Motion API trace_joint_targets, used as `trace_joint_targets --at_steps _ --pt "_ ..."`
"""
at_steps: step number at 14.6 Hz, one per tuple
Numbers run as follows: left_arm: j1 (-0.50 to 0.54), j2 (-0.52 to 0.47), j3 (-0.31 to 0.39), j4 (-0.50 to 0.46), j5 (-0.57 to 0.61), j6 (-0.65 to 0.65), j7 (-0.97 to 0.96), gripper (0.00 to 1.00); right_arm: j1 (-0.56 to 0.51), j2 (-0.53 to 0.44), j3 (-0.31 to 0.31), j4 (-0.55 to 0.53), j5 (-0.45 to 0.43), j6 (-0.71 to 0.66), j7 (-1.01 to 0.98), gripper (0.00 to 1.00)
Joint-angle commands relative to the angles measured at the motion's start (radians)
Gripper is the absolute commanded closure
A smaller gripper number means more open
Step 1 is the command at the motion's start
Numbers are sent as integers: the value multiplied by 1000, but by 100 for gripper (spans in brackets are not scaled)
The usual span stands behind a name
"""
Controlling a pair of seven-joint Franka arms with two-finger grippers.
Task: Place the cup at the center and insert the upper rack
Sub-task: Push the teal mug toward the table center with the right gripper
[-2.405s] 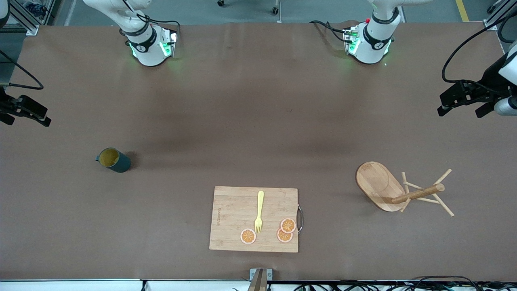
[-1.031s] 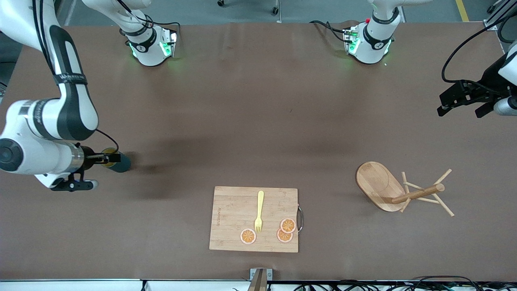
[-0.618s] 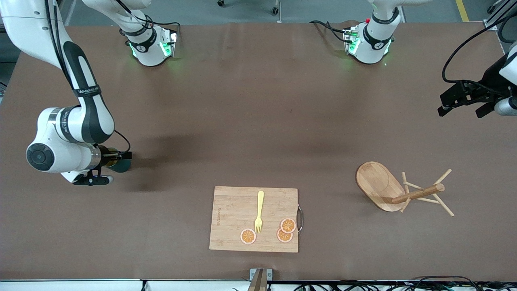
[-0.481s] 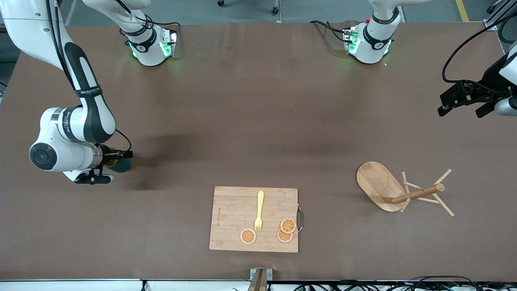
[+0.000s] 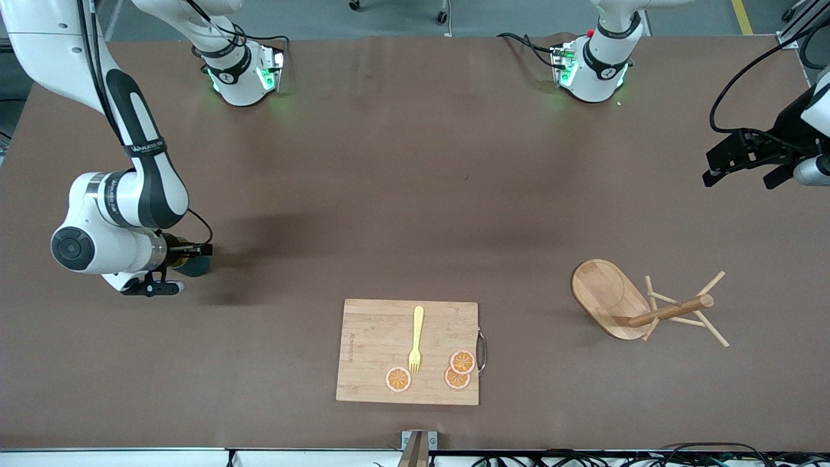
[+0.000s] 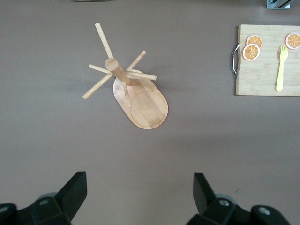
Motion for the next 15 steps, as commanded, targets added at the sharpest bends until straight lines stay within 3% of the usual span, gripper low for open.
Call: trace_joint_targets --at_steps 1,4,7,8,15 --pt "-1 1 -3 5 9 5 11 0 -9 8 5 -15 8 26 7 29" --pt "-1 1 -3 5 9 5 11 0 -6 15 5 -14 6 31 6 49" --pt "-1 1 -3 5 9 5 11 0 -12 27 5 -4 2 31 3 89" --pt "-1 1 -3 5 9 5 11 0 -10 29 5 -1 -1 32 3 97" --pt "-1 1 -2 5 9 5 11 0 77 24 7 57 5 34 12 100"
